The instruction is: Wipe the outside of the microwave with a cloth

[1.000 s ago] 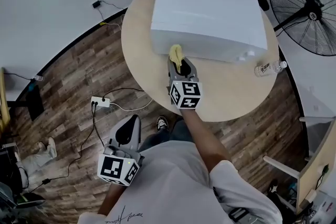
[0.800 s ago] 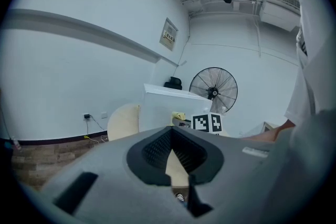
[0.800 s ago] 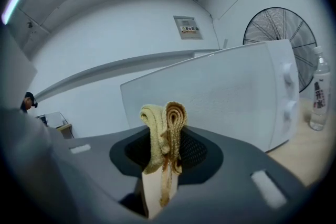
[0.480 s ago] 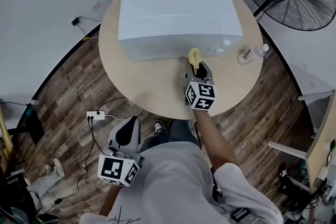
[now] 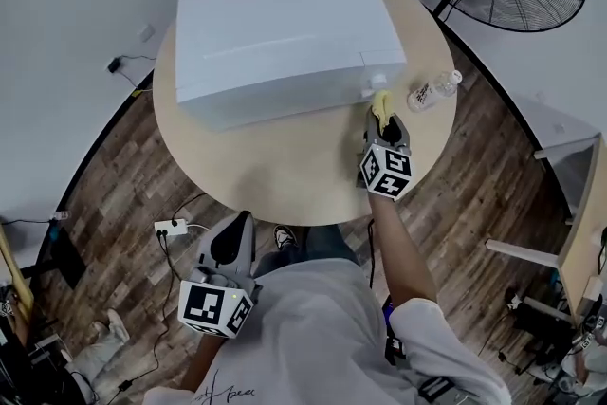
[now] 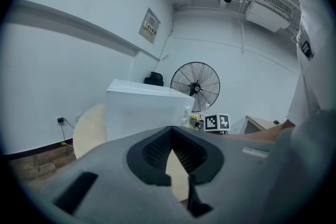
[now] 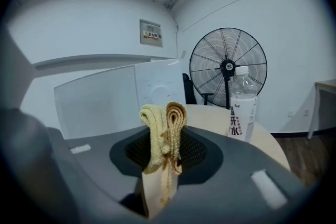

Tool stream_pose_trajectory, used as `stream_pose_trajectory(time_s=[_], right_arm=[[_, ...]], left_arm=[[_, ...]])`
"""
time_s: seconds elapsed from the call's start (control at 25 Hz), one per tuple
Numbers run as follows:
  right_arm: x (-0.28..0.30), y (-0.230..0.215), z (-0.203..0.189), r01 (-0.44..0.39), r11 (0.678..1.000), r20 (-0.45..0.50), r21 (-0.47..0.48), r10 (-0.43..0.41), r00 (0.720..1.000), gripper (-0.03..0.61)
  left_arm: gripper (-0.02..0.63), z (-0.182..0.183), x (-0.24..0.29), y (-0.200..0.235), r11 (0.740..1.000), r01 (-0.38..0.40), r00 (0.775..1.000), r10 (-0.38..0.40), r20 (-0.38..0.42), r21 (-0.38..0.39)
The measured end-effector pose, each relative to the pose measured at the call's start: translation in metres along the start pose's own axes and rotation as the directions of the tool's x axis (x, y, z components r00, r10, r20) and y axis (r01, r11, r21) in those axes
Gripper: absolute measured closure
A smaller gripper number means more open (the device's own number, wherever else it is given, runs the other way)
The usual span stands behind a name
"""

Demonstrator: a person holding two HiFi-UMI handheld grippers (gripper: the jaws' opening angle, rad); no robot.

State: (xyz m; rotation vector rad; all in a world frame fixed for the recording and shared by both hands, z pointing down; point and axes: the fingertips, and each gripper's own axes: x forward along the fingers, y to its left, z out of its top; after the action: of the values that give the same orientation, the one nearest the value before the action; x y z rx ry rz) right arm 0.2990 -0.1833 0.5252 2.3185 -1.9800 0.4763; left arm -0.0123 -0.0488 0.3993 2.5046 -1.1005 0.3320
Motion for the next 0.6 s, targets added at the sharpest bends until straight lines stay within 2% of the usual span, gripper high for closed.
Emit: stream_pose_trajectory(time_s=[0.28, 0.6], right_arm=[[0.017, -0.036, -0.005, 0.058, 0.998, -0.017, 0.004, -0.057, 0.998, 0.454], [0.029, -0.026, -0.017, 0.058, 0.998, -0.012, 0.01, -0.058, 0.998, 0.455]], left_arm=[[0.623, 0.005, 0.021, -0.005, 1.0, 0.014, 1.0, -0.014, -0.02, 0.005], [0.623, 0.005, 0.025, 0.005, 1.0, -0.004, 0.999, 0.004, -0.036, 0.002]])
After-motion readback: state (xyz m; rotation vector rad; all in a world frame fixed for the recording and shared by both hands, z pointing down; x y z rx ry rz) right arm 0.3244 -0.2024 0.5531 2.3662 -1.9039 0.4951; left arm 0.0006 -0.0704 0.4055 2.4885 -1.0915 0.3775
